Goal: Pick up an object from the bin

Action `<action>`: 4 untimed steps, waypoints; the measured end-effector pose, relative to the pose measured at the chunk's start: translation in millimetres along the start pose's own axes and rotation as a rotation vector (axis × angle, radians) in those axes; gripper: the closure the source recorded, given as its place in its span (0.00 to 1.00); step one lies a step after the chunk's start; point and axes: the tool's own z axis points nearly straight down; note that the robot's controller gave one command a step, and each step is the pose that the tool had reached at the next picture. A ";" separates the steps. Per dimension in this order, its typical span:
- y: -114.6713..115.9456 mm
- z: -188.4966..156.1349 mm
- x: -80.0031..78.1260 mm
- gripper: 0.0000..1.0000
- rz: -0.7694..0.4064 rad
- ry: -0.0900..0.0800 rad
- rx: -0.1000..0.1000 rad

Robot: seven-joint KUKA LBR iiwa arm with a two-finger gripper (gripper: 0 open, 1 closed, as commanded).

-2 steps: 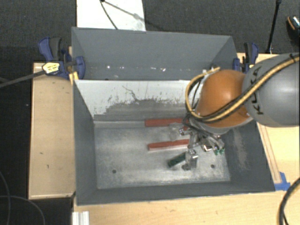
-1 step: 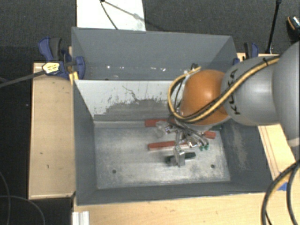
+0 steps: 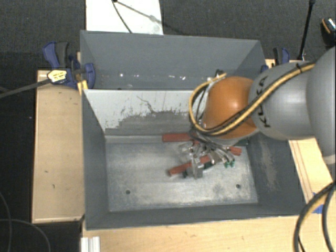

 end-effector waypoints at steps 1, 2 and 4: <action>-6.4 -233.3 10.8 1.00 0.007 -0.012 0.004; -5.7 -228.3 11.7 0.00 0.009 -0.003 0.000; -9.7 5.1 53.7 0.00 -0.521 0.003 -0.002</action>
Offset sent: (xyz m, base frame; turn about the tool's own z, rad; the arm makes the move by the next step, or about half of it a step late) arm -0.0103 -0.0095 0.2273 -0.0010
